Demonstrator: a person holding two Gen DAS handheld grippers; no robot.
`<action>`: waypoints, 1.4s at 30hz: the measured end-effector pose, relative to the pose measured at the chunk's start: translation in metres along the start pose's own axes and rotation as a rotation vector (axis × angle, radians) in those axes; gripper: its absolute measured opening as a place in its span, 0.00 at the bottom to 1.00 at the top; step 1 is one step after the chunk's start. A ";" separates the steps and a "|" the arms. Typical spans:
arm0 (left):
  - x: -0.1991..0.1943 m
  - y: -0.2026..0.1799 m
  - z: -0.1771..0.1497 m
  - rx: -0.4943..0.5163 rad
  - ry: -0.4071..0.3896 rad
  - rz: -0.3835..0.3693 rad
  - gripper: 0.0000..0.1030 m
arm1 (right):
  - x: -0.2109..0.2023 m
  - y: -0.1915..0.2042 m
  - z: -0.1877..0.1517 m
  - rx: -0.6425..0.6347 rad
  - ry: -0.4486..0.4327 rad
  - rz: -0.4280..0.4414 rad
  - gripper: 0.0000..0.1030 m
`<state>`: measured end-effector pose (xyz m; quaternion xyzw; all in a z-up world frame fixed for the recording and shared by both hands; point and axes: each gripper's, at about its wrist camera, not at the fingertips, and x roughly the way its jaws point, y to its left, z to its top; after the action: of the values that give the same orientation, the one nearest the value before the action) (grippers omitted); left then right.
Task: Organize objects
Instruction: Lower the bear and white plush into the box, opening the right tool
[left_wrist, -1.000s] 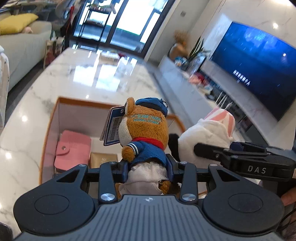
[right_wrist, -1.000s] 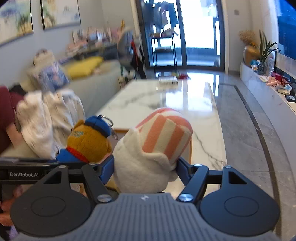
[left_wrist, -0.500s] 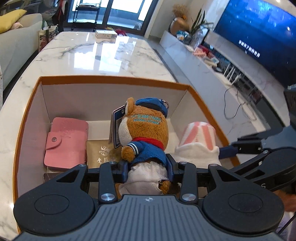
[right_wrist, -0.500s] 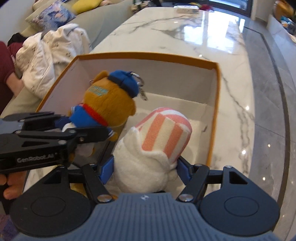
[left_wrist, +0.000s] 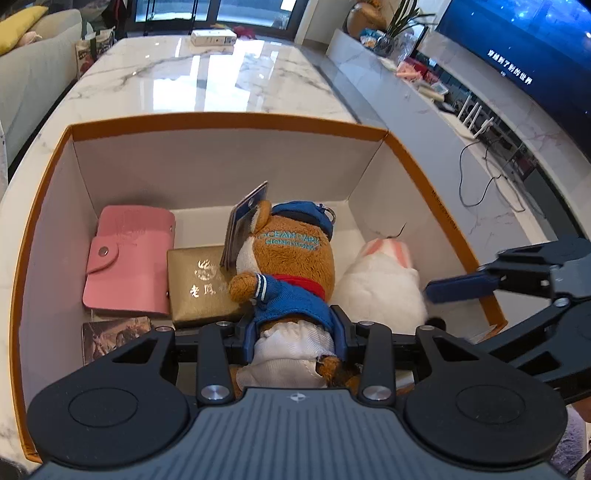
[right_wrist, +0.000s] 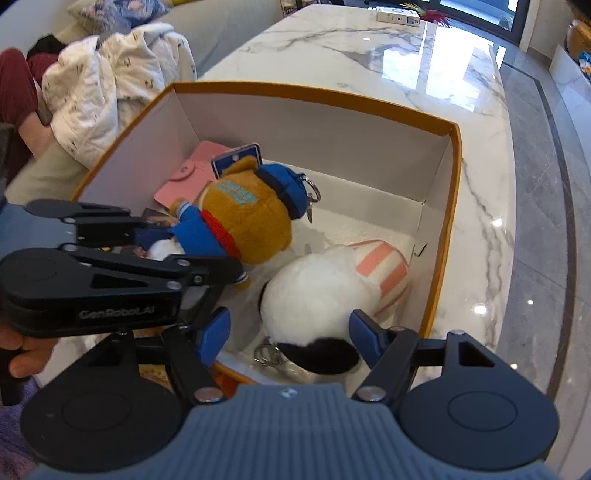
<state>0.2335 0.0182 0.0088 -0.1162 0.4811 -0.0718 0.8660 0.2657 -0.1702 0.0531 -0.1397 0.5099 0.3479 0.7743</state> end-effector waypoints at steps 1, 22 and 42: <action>0.000 -0.001 0.000 0.005 0.005 0.005 0.43 | -0.003 -0.001 -0.002 0.001 -0.013 -0.003 0.73; -0.021 0.006 -0.002 0.085 0.028 -0.066 0.35 | -0.022 0.001 -0.007 -0.029 -0.065 -0.053 0.28; -0.003 -0.012 -0.006 0.139 0.026 -0.051 0.32 | 0.015 0.014 0.009 -0.066 0.007 -0.167 0.28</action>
<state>0.2266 0.0065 0.0112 -0.0670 0.4828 -0.1287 0.8636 0.2662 -0.1495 0.0461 -0.2085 0.4874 0.2981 0.7938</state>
